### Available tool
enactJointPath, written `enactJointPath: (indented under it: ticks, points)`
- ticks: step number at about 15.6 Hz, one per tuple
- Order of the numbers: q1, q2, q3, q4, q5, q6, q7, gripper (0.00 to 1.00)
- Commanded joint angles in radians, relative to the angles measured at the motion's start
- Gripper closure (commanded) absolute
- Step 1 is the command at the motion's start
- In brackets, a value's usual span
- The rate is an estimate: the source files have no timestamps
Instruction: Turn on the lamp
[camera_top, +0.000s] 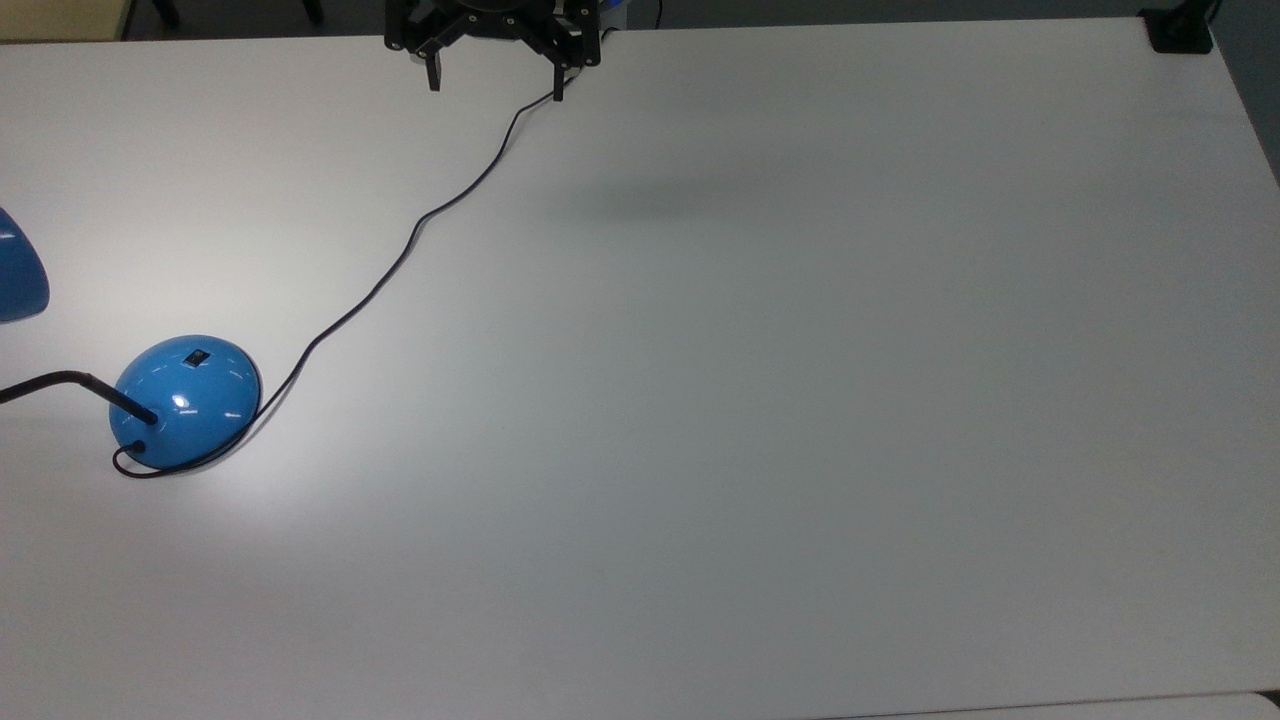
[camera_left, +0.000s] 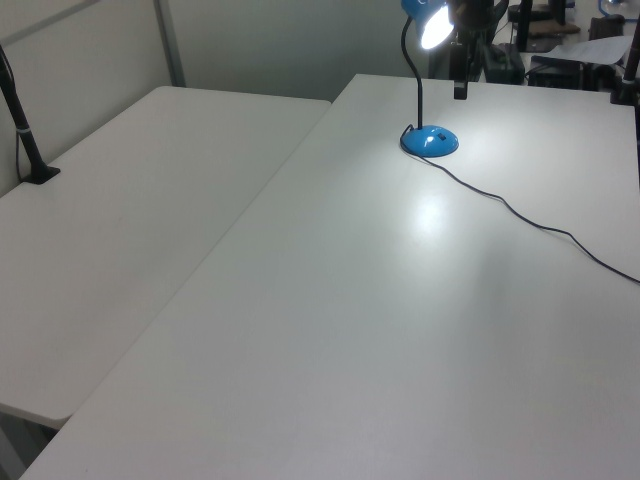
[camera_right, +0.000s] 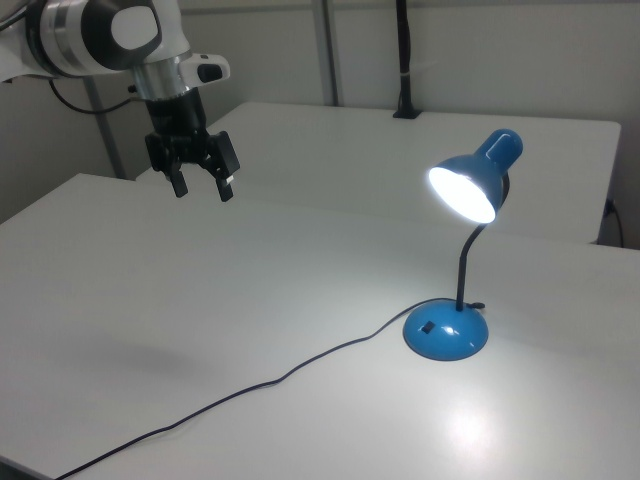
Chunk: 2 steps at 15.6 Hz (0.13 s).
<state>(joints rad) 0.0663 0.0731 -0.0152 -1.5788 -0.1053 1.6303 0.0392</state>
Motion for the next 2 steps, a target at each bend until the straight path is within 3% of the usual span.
enactJointPath:
  ticks: [1,2]
  points:
    - [0.001,-0.012,-0.014,-0.003,-0.007,0.005,-0.01,0.0]
    - [0.001,-0.012,-0.014,-0.003,-0.005,0.002,-0.01,0.0]
